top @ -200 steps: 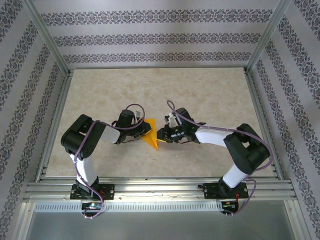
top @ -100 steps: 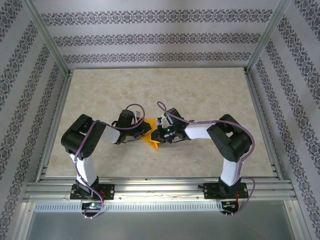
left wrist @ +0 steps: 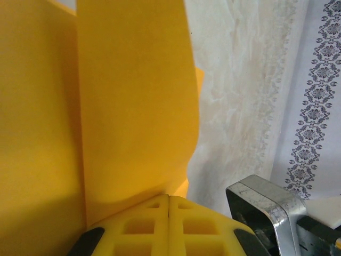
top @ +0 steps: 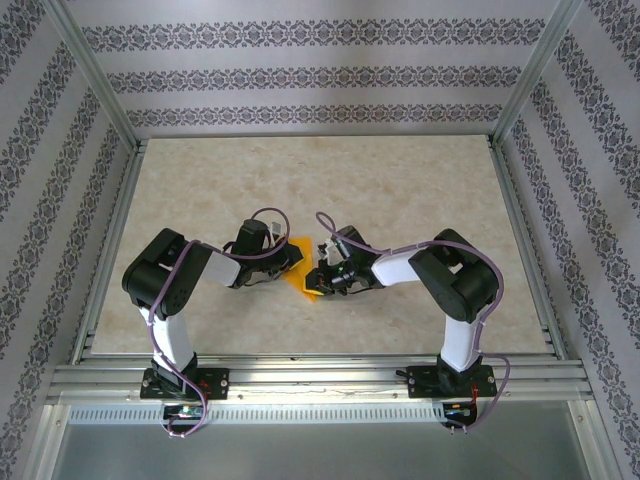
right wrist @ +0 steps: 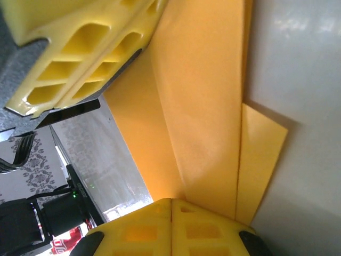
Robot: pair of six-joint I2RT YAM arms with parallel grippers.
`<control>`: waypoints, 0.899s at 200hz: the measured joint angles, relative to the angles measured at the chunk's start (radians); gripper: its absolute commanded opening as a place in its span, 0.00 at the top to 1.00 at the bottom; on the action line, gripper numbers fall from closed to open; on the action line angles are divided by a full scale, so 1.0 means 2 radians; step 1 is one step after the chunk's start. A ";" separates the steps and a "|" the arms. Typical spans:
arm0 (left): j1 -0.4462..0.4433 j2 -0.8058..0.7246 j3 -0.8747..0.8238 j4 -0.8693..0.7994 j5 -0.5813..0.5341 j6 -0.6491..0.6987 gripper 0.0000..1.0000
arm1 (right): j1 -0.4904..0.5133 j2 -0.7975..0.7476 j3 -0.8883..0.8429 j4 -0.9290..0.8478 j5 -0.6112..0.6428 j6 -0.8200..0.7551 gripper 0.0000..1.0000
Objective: Fold a paper plane with a square sheet of paper (pick it up from the middle)
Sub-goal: Fourth fold the wing at the center of the table.
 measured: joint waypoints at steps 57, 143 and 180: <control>0.000 0.000 -0.002 0.005 -0.001 -0.004 0.99 | 0.009 -0.030 -0.021 -0.007 0.005 0.000 0.90; 0.000 0.000 -0.012 0.025 -0.003 -0.011 0.99 | -0.035 -0.097 -0.038 -0.012 0.046 0.020 0.80; 0.000 0.000 -0.018 0.035 -0.005 -0.014 0.99 | -0.021 -0.069 -0.037 -0.003 0.036 0.030 0.79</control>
